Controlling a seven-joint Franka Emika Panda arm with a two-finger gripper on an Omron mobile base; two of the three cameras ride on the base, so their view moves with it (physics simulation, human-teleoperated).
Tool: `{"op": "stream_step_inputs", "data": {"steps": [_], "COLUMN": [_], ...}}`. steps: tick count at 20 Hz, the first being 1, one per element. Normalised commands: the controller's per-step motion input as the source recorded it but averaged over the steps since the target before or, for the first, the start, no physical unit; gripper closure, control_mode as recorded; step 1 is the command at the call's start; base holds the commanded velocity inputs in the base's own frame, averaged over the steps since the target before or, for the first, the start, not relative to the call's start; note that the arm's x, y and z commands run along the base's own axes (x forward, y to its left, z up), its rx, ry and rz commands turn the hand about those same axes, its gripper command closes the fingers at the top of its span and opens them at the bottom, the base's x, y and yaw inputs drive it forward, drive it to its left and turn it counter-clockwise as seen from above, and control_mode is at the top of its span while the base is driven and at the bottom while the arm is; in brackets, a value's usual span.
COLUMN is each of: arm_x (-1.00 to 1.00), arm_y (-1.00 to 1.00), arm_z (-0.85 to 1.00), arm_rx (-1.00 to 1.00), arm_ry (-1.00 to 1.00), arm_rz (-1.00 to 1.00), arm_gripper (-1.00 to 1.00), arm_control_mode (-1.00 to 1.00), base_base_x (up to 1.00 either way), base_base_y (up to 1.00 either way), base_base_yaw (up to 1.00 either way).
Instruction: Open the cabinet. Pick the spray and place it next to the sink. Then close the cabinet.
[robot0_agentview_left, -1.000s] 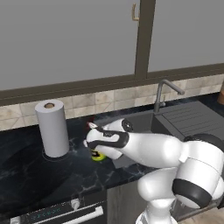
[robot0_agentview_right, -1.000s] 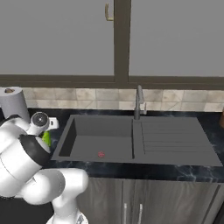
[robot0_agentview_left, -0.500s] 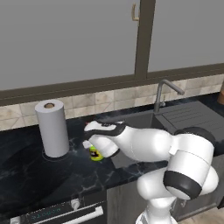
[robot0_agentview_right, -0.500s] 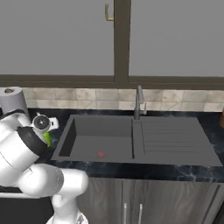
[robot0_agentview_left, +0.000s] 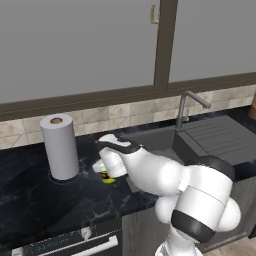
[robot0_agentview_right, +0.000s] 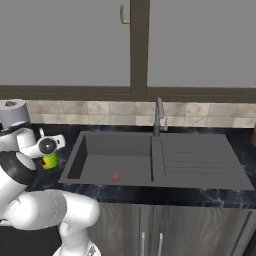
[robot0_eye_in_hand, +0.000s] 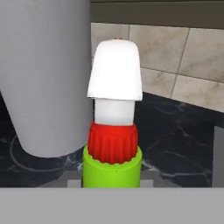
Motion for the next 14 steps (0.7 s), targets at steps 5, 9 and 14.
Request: {"op": "stream_step_inputs", "data": {"steps": [5, 9, 14], "arm_x": [0.00, 0.00, 0.00], "arm_y": [0.00, -0.14, -0.22], "arm_z": [-0.10, 0.00, -0.01], "arm_rx": [0.00, 0.00, 0.00], "arm_ry": [-0.04, 0.00, 0.00], "arm_rz": [0.03, 0.00, 0.00], "arm_gripper": [1.00, 1.00, 1.00], "arm_control_mode": [-1.00, -1.00, -1.00], "base_base_x": [0.00, 0.00, 0.00], "base_base_y": [0.00, 0.00, 0.00], "base_base_yaw": [0.00, 0.00, 0.00]}}
